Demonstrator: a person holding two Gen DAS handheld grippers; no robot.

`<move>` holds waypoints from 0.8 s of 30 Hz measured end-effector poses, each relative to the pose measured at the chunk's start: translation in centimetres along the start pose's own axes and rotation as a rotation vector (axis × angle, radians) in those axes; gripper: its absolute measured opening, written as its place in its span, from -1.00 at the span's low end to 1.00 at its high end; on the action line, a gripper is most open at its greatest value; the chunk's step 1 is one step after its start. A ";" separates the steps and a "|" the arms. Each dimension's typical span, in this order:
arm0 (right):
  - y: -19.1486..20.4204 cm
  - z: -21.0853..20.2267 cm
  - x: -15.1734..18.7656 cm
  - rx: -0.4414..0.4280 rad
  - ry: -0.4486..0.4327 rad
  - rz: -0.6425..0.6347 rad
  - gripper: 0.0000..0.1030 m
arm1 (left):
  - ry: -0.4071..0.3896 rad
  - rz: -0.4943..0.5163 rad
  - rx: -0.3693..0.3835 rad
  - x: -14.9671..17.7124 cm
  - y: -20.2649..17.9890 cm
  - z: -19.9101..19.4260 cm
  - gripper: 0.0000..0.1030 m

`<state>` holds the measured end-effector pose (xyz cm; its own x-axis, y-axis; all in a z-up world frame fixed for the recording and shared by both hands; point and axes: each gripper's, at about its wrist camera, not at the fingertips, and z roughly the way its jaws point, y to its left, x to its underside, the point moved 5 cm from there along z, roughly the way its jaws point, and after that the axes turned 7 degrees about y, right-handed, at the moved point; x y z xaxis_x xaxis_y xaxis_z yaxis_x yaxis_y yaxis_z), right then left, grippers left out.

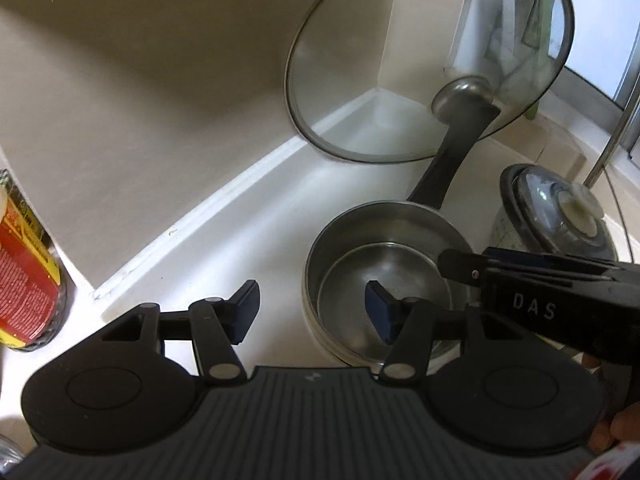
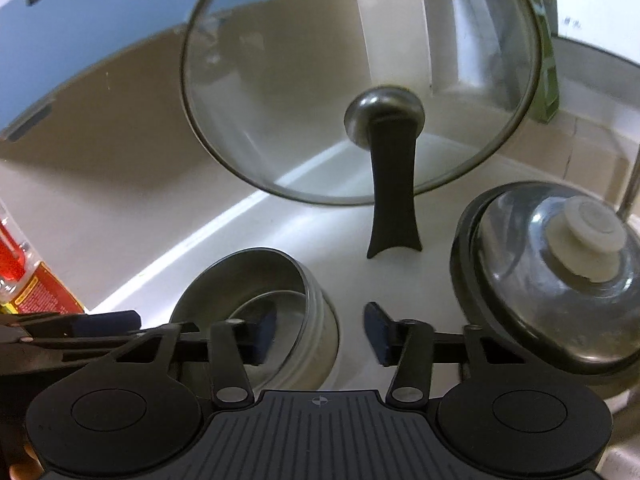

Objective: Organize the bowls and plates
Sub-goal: 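Move both grippers to the rim of the stacked steel and cream bowls, then close both grippers on the rim of the bowl stack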

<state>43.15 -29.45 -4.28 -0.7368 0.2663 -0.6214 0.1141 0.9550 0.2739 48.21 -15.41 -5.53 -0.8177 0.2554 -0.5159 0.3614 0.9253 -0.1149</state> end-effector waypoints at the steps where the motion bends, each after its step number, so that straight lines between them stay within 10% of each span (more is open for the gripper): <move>1: -0.1 0.4 -0.1 -0.001 0.009 -0.001 -0.33 | 0.005 0.003 0.001 0.0 -0.1 0.2 0.07; 9: -0.2 1.2 -0.4 -0.030 0.040 0.023 -0.69 | 0.008 0.035 0.058 -0.4 -0.8 0.5 -0.35; 24: -2.2 1.6 -0.8 -0.092 0.079 0.204 -0.70 | -0.035 0.068 0.085 -0.9 -1.6 -0.7 -0.37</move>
<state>44.56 -31.53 -5.58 -0.7551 0.4382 -0.4876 0.2076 0.8653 0.4562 48.09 -16.92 -4.26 -0.7743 0.3057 -0.5541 0.4536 0.8787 -0.1490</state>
